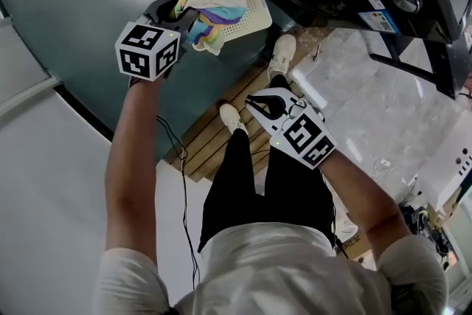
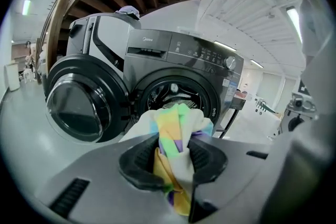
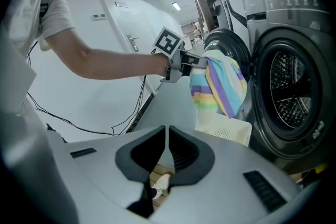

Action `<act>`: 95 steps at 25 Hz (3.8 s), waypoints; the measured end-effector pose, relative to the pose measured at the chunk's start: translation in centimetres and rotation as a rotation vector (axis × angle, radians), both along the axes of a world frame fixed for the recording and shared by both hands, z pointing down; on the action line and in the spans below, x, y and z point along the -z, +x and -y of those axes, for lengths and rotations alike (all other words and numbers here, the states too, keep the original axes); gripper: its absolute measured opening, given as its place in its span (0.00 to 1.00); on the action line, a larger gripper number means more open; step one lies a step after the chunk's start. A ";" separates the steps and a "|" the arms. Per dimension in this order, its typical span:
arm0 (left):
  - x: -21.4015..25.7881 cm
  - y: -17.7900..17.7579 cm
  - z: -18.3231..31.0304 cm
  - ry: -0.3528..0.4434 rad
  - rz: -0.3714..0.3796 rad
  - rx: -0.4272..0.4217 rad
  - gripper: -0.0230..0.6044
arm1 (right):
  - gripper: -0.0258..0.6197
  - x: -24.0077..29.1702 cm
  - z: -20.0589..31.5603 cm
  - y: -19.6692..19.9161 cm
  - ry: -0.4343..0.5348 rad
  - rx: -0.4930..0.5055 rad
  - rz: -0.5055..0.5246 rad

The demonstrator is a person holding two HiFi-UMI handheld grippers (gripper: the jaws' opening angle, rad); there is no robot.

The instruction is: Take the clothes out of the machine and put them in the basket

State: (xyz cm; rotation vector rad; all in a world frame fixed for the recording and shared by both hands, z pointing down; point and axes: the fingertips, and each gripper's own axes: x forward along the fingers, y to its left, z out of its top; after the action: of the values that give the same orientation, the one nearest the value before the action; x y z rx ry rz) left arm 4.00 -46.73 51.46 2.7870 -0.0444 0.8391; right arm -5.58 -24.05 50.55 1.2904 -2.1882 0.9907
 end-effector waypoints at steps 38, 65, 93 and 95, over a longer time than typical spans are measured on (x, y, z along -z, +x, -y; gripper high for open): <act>-41.5 -0.8 2.0 -0.194 0.517 0.162 0.39 | 0.07 -13.7 8.0 10.6 -0.131 0.167 -0.029; -11.5 -6.4 -4.6 -0.178 0.229 0.162 0.38 | 0.07 2.0 5.2 5.4 0.051 0.032 -0.076; 23.4 -17.4 -16.6 -0.082 -0.122 0.094 0.16 | 0.07 23.0 -1.0 0.7 0.307 -0.174 -0.047; 25.3 -18.2 -17.3 -0.078 -0.144 0.085 0.13 | 0.07 24.3 -1.2 0.4 0.331 -0.193 -0.035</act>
State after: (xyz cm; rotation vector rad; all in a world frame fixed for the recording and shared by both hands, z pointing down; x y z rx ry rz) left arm -14.23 -29.45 26.18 2.7423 -0.1020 0.6053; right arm -5.20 -22.83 26.24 1.6799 -2.3021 0.6819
